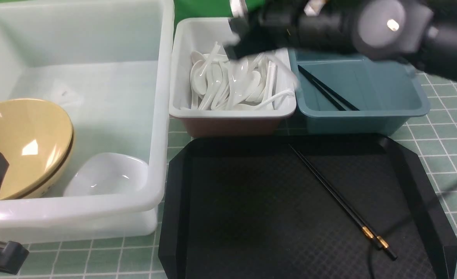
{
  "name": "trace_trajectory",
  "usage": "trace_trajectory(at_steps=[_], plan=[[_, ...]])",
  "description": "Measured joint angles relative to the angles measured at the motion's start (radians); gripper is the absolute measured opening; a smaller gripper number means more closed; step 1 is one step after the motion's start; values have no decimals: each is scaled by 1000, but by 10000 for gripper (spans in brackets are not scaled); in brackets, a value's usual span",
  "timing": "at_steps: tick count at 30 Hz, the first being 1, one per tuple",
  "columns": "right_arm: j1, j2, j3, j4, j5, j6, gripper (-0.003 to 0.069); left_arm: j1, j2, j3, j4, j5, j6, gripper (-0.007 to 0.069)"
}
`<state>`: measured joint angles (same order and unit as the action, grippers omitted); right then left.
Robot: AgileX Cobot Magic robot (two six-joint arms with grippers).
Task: On blue table put chopsticks spoon bowls plates into blue grey white boxes.
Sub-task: 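Place the white spoon into the bin of spoons with the right gripper, then move the grippers toward the tableware on the black tray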
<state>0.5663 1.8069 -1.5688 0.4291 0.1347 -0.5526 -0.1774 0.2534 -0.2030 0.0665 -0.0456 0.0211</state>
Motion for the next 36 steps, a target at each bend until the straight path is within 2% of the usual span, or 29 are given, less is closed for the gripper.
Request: trace_trajectory(at_steps=[4,5,6,9,10,12,14,15,16,17,18,19,27,31,36], plan=[[-24,177,-219,1,45,12,154,0,0,2,0,0,0,4],[-32,212,-271,1,82,15,190,0,0,2,0,0,0,4],[-56,270,-336,-4,177,19,254,0,0,4,0,0,1,4],[-101,295,-399,-20,400,26,366,0,0,8,0,4,11,4],[-108,295,-405,-22,415,28,372,0,0,8,0,4,11,4],[-148,271,-420,-65,587,98,411,0,0,8,0,4,15,4],[-182,234,-423,-173,731,192,413,0,0,8,0,4,15,4],[-185,226,-422,-184,757,206,410,0,0,8,0,4,15,4],[-197,191,-393,-264,829,240,395,0,0,8,0,4,15,4],[-202,154,-346,-324,865,256,376,0,0,8,0,4,15,4],[-203,148,-336,-324,868,258,372,0,0,8,0,4,15,4],[-203,81,-235,-358,878,270,346,0,0,8,0,3,15,4],[-203,-149,404,-374,739,310,318,0,0,10,0,-2,15,4],[-203,-156,534,-380,696,310,317,0,0,13,0,-4,15,4],[-203,-112,577,-381,681,309,316,0,0,13,0,-5,15,4]])
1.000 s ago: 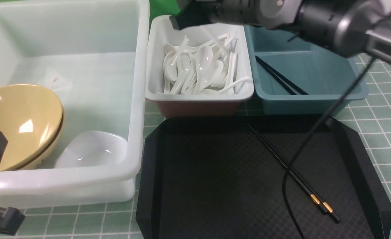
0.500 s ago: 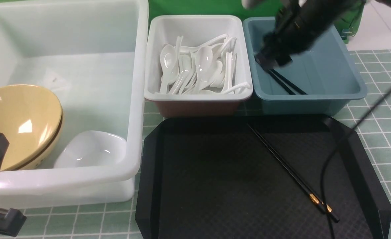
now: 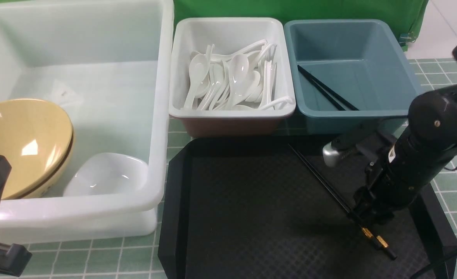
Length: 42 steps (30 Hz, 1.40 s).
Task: On blue table put chopsticks spoon bowls plates into blue grey white boxes.
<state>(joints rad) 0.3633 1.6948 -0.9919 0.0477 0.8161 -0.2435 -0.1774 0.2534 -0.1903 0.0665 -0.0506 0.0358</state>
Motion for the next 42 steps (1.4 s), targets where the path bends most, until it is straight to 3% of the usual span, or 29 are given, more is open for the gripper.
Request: trace_trajectory(at_steps=[5,10,20,33,36,38,41,42], plan=[[10,61,-2,-4,-26,1,270,0,0,0,0,-9,0,4],[30,68,-4,-16,-34,1,168,0,0,0,0,-21,0,4],[131,-20,6,8,-21,2,169,0,0,0,0,-21,0,4],[132,-223,8,-17,10,-22,169,0,0,5,0,-21,0,4],[120,-312,-3,-85,-109,-22,169,0,0,5,0,-21,0,4],[91,-346,-7,-147,-287,-22,169,0,0,5,0,-21,0,4],[32,-342,-11,-178,-589,-21,169,0,0,5,0,-22,0,4],[-9,-310,-14,-187,-808,-12,169,0,0,5,0,-22,0,4]])
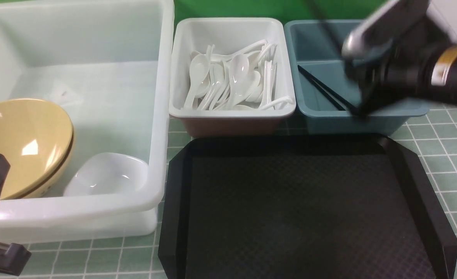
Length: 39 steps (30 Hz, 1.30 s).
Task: On blue table put chopsticks spoon bowls plates into blue grey white boxes.
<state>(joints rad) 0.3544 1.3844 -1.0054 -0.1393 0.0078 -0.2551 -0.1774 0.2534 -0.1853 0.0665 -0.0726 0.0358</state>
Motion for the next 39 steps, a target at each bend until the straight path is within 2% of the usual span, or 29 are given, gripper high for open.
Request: trace_trajectory(at_steps=[1,4,6,10,12,15,17,20,23,27,29,39], plan=[[-33,43,-5,-1,-186,19,169,0,0,0,0,0,0,4],[-91,194,-55,41,-469,86,169,0,0,0,0,0,0,4],[-107,292,-98,99,-476,122,169,0,0,0,0,0,0,4],[-122,449,-166,161,-367,186,208,0,0,0,0,0,0,4],[-120,511,-174,172,-275,220,283,0,0,0,0,0,0,4],[-111,502,-177,176,-213,255,335,0,0,0,0,0,0,4],[-103,413,-177,176,-126,286,350,0,0,0,0,0,0,4],[-94,284,-173,176,-57,299,314,0,0,0,0,0,0,4],[-64,-6,-94,176,-52,212,185,0,0,0,0,0,0,4],[-29,-268,39,176,-73,86,66,0,0,0,0,0,0,4],[-23,-394,143,176,-76,58,38,0,0,0,0,0,0,4],[-23,-854,648,176,-83,40,36,0,0,0,0,0,0,4]])
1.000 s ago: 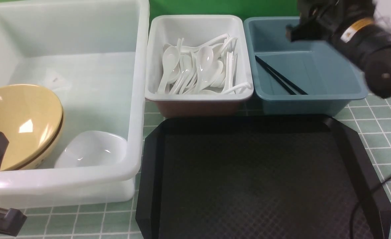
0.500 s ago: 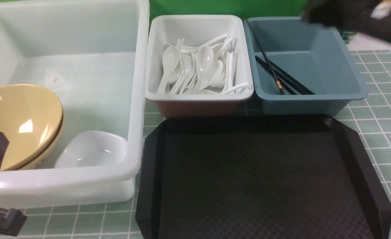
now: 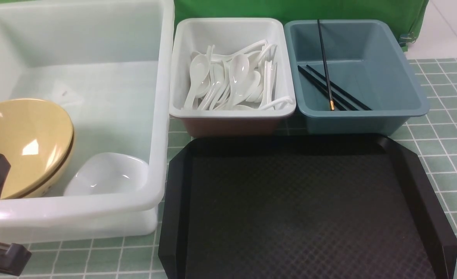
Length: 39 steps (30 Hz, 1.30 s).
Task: On blue table put chopsticks spoon bowls plates into blue grey white boxes.
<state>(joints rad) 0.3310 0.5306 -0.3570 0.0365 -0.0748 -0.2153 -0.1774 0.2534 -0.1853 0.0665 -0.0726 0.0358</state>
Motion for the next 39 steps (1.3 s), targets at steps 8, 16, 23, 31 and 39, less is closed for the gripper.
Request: trace_trajectory(at_steps=[8,16,23,31,39], plan=[[0,-221,310,0,-2,1,37,0,0,0,0,0,0,4],[-18,-297,384,0,140,113,37,0,0,0,0,0,0,4],[-242,-446,385,0,213,150,38,0,0,0,0,0,0,4],[-409,-541,385,0,267,123,42,0,0,0,0,0,0,4],[-412,-542,385,0,386,103,45,0,0,0,0,0,0,4]])
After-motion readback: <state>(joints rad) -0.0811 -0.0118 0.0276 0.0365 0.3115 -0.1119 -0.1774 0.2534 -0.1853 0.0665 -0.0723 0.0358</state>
